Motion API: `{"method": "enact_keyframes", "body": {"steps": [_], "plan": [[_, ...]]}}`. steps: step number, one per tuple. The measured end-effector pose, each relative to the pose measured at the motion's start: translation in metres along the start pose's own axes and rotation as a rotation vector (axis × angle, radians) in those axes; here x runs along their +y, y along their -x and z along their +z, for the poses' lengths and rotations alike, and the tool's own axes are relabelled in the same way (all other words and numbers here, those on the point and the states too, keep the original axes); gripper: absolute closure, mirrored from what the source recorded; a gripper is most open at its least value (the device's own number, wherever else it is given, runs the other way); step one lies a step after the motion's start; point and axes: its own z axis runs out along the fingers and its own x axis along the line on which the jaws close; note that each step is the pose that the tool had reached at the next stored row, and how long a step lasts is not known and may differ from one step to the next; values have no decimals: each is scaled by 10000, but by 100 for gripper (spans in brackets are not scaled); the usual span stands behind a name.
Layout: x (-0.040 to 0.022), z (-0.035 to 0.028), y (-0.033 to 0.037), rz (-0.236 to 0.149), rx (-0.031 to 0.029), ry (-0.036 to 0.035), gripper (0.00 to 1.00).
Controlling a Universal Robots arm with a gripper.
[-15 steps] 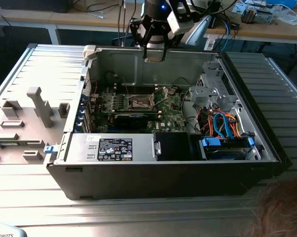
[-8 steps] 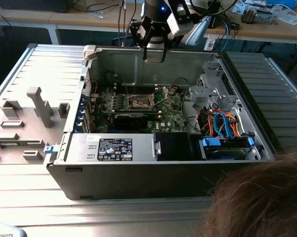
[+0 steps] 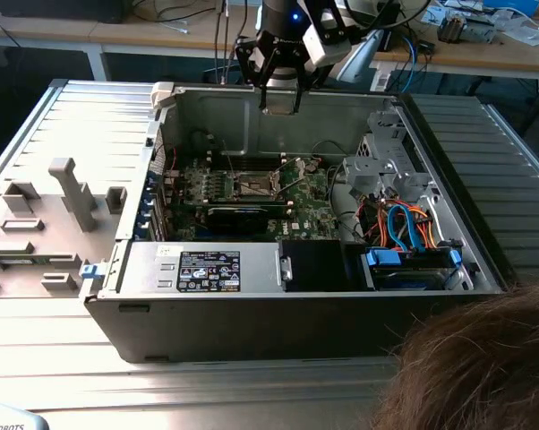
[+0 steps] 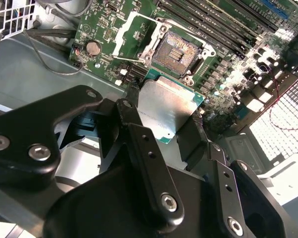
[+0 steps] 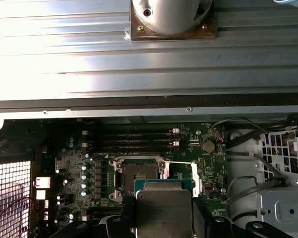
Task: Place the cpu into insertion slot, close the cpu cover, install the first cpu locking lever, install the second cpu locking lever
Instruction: 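Place the cpu into insertion slot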
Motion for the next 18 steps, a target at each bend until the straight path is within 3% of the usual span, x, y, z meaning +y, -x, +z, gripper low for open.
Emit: {"method": "enact_keyframes", "body": {"steps": [2,4,18], "plan": [[0,4,0,0,0,1,45],[-5,59,1,0,0,1,45],[-9,105,0,0,0,1,45]]}}
